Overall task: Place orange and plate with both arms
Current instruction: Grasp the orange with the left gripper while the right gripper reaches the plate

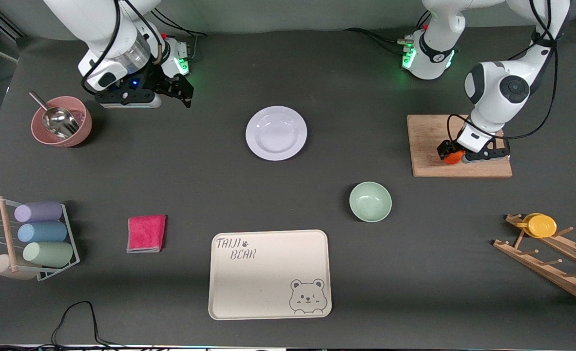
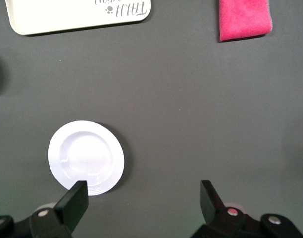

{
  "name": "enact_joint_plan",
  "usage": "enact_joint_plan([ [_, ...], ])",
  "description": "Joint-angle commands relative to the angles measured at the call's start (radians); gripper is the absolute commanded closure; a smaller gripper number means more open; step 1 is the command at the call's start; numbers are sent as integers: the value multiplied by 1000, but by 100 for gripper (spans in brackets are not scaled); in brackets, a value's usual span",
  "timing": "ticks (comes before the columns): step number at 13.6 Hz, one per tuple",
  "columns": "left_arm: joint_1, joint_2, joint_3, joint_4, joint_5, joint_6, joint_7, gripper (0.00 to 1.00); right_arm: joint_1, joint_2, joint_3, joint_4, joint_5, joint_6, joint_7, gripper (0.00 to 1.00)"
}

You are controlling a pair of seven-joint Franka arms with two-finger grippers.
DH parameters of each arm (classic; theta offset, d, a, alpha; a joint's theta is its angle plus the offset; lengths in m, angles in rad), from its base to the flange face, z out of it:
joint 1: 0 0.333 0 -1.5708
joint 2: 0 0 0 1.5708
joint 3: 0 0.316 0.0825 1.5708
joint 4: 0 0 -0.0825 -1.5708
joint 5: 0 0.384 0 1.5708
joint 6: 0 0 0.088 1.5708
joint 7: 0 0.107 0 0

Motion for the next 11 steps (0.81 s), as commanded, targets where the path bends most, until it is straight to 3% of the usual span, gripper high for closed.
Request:
enact_joint_plan([
  [1, 2, -22, -6, -15, 11, -34, -47, 27, 3, -31, -15, -59, 7, 39, -11, 0],
  [2, 2, -20, -6, -15, 11, -34, -41, 36, 1, -39, -19, -85, 10, 59, -50, 0],
  [3, 4, -20, -6, -13, 11, -34, -35, 55, 1, -54, -33, -125, 31, 88, -115, 0],
  [5, 4, -30, -6, -10, 11, -44, -32, 97, -6, -74, -56, -205, 172, 151, -205, 0],
  [8, 2, -66, -7, 43, 11, -151, -33, 100, -16, -74, -62, -313, 300, 255, -322, 0],
  [11, -1, -164, -13, 140, 11, -389, -28, 100, -32, -59, -62, -468, 540, 437, -547, 0],
])
